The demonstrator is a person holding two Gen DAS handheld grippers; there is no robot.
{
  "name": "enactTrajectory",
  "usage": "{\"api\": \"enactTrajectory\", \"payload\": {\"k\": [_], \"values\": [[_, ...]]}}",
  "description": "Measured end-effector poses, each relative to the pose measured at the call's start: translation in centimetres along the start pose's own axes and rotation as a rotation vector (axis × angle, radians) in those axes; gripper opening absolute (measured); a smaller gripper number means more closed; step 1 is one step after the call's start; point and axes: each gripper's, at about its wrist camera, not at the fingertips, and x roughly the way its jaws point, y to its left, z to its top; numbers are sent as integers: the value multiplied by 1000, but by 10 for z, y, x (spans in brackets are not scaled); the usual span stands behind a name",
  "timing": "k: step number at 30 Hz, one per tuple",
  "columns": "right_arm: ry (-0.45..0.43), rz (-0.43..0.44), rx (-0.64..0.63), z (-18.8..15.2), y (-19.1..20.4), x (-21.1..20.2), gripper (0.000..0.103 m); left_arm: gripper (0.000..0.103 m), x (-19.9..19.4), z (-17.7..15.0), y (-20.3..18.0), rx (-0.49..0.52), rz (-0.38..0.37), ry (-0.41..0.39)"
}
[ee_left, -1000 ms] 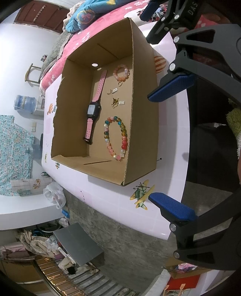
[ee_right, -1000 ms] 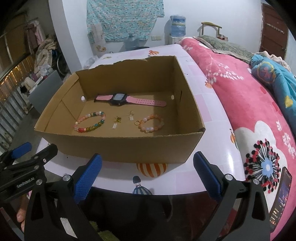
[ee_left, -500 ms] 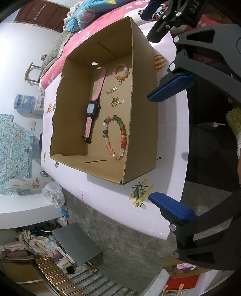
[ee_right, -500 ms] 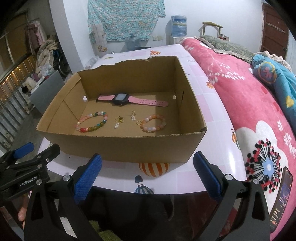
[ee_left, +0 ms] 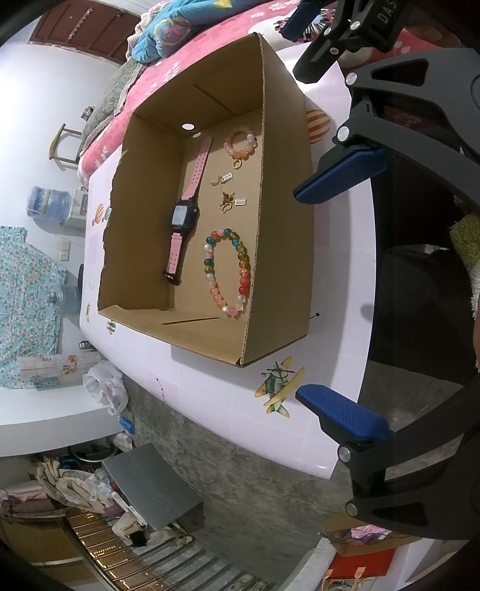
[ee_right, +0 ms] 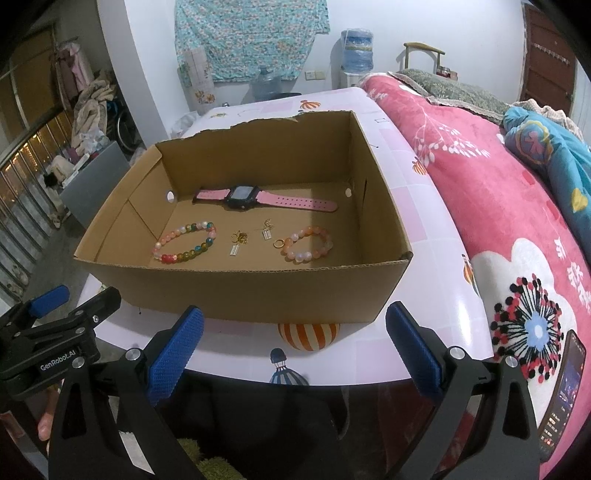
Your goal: Organize jewelry
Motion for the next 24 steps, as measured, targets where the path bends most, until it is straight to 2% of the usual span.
{"api": "enactTrajectory", "payload": {"k": [24], "values": [[2,4,4,-1,-1,1,96,95,0,-1,1,-3,0,4]]}}
